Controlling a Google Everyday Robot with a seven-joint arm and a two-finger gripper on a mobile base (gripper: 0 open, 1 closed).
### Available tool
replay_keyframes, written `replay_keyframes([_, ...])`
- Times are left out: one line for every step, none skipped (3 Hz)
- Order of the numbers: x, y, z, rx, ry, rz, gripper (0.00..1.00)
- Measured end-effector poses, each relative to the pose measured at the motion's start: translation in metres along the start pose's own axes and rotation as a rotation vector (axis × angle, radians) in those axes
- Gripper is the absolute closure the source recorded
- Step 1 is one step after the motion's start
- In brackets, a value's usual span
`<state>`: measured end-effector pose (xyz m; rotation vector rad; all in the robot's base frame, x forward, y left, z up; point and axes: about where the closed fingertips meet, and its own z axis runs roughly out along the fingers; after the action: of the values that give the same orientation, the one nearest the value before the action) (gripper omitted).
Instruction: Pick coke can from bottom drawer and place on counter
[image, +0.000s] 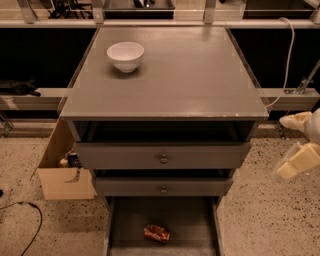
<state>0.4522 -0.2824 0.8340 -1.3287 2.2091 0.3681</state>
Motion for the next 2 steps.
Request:
replay_keyframes([0.012, 0.009, 0.026, -0.056, -0.069, 0.003, 0.00])
replay_keyframes([0.013, 0.041, 0.035, -0.112, -0.096, -0.038, 0.00])
